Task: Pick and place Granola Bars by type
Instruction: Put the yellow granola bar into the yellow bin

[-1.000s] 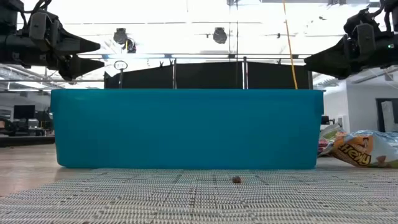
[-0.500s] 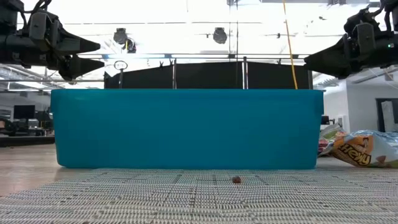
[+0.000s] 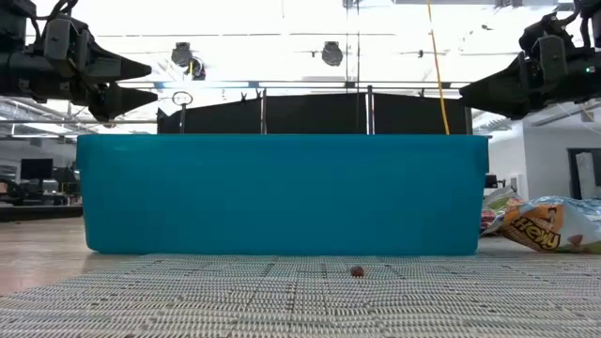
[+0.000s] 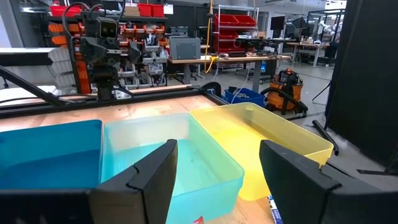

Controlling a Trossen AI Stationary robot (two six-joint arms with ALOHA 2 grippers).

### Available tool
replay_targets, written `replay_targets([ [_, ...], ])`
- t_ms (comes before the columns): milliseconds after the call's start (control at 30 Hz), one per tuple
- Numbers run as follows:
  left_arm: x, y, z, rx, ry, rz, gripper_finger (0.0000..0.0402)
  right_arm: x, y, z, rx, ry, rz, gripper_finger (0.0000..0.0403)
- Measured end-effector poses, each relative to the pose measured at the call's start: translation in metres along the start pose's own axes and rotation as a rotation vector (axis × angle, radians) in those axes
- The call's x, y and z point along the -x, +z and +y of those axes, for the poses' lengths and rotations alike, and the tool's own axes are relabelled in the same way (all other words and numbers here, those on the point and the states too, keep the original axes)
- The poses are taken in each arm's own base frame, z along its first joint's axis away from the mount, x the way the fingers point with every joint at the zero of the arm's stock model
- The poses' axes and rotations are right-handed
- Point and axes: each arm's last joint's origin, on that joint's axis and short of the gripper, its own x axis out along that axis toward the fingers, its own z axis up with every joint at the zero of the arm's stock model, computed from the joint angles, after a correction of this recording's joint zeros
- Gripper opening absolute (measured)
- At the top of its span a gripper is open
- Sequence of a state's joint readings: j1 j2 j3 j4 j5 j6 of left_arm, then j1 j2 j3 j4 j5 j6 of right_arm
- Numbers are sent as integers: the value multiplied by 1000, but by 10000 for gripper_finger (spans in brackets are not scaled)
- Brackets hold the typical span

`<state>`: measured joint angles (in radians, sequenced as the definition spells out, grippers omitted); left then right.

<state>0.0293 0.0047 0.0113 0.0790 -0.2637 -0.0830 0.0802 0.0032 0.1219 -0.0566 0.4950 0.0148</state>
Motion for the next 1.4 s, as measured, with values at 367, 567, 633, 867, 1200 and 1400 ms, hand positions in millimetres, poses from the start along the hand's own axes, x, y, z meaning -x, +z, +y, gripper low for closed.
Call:
replay_targets([
  [367,0,0,0,0,0,0,392,-2,35,2,6,28,1,222],
  [567,0,0,0,0,0,0,392,-14,68,9,31,23,43,222],
  [633,0,0,0,0,0,0,392,-18,80,12,45,23,70,222],
  [867,0,0,0,0,0,1,392,-36,132,17,77,-7,116,222],
  [1200,0,0,0,0,0,1,392,-46,202,7,32,-122,75,222],
  [1400,0,0,0,-1,0,1,392,-51,231,0,45,-214,114,222],
])
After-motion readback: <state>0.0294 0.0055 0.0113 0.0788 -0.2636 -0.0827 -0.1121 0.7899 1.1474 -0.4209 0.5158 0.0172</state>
